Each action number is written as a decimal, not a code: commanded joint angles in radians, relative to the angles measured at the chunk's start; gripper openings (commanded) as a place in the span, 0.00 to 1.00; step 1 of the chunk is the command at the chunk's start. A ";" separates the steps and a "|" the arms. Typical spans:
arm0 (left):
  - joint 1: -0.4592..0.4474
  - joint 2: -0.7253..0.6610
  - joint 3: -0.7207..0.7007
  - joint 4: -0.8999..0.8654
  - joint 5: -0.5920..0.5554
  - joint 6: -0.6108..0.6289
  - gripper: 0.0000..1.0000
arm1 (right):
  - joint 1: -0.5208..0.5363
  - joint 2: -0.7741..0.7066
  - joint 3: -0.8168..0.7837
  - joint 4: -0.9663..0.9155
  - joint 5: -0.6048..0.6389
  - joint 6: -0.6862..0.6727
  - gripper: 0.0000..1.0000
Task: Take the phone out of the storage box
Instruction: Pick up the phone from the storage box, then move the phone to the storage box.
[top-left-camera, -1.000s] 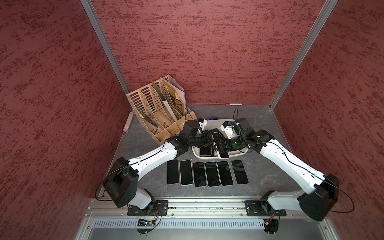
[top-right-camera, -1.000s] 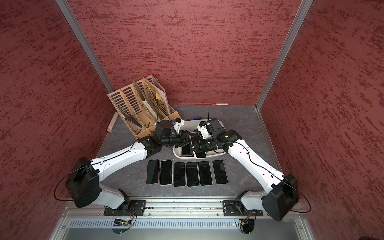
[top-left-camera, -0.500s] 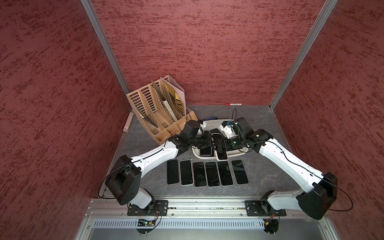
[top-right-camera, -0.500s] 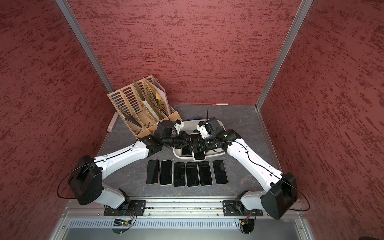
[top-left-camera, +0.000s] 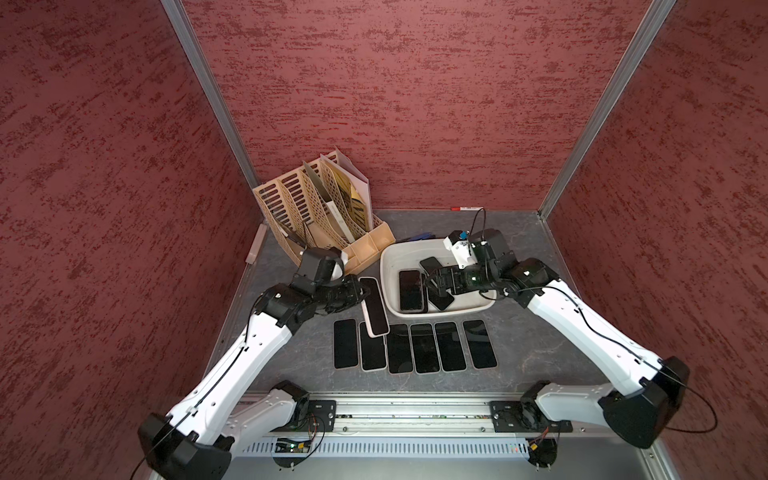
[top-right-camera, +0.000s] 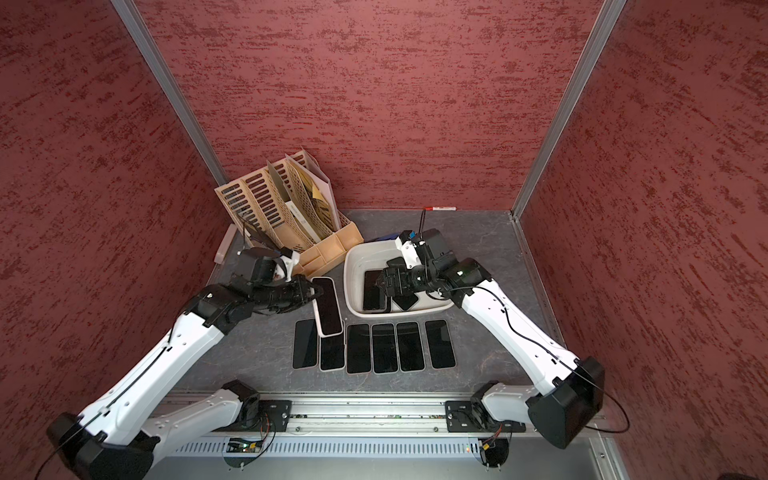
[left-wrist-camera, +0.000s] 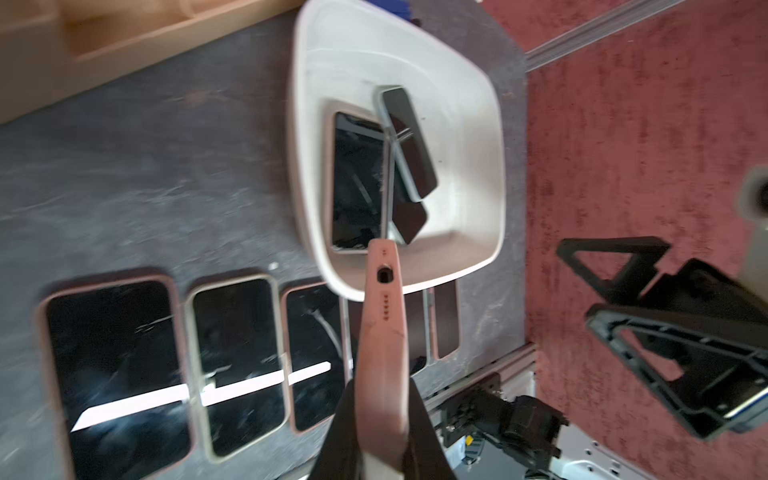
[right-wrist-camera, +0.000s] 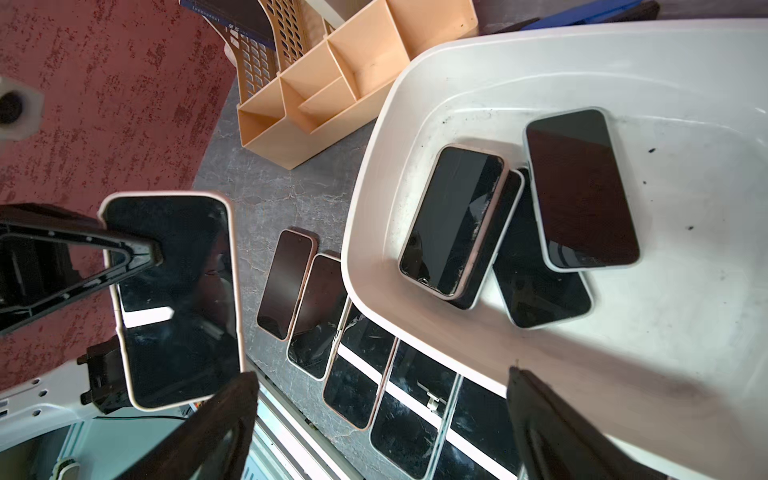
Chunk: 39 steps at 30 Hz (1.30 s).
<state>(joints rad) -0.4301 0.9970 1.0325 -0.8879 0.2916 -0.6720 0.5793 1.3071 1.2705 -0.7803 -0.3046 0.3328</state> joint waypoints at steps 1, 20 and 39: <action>0.032 -0.001 0.020 -0.284 -0.122 0.067 0.01 | -0.004 0.023 0.027 0.061 -0.074 0.001 0.98; 0.177 0.236 -0.024 -0.272 -0.250 0.229 0.01 | -0.009 -0.032 -0.034 0.078 -0.078 -0.026 0.98; 0.240 0.397 0.103 -0.294 -0.273 0.331 0.01 | -0.019 -0.068 -0.077 0.068 -0.047 -0.022 0.98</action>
<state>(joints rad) -0.2001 1.3781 1.0836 -1.1488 0.0498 -0.3901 0.5655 1.2594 1.2049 -0.7147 -0.3725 0.3145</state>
